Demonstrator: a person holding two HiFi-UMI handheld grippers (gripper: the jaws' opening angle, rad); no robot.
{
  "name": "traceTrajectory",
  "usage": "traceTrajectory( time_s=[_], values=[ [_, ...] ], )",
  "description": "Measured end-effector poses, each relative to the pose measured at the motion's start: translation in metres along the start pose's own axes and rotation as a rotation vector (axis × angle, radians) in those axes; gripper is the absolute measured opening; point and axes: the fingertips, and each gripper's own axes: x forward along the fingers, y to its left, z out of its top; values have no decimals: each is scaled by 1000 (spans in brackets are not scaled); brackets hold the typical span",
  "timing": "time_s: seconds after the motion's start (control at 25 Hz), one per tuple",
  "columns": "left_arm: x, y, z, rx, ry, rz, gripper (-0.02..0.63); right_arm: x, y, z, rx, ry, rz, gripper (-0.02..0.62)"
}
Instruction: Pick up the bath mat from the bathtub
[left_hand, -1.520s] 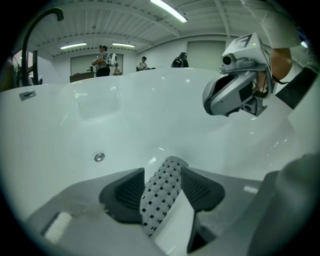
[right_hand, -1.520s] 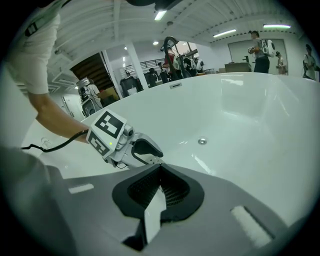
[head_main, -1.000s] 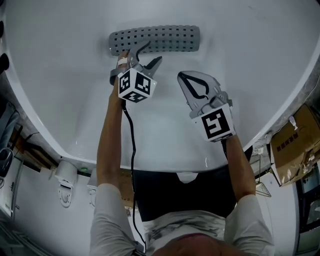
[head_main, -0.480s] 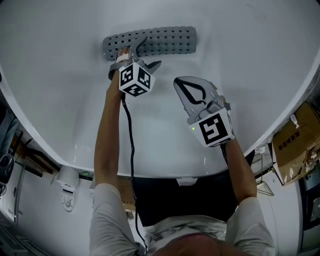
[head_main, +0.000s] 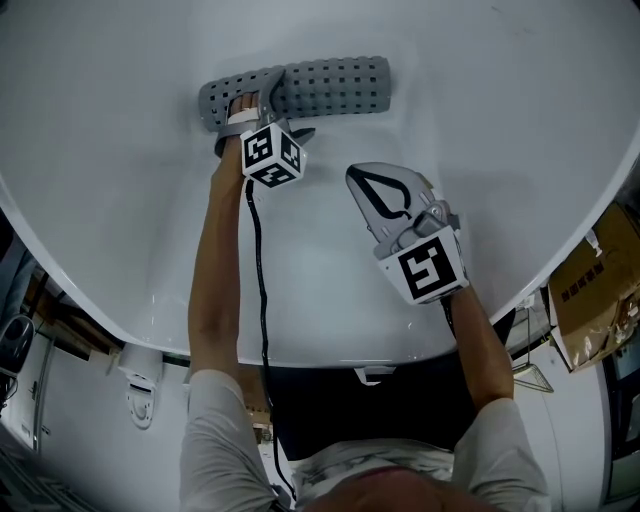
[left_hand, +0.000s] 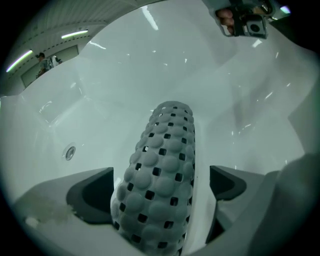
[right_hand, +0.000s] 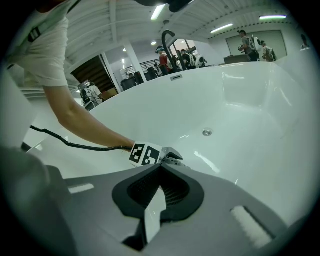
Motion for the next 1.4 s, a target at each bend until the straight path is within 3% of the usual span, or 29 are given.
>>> traceTrajectory(
  time_s=[0.2,0.48,0.72,1.08,1.4],
  values=[
    [13,-2,-9,36,47,-16,614,-2,0,0,10,-8,0,3],
    [28,5,-19,74,95,21,615,0,2,-3,19,-11,3,3],
    [40,7,-34,180,166,118,606,-2,0,3,22,-22,-6,3],
    [32,7,-32,157,193,129,379,-2,-1,4,20,-24,-12,3],
    [19,11,-25,142,161,190,239,-4,-4,3,22,-18,-22,3]
  ],
)
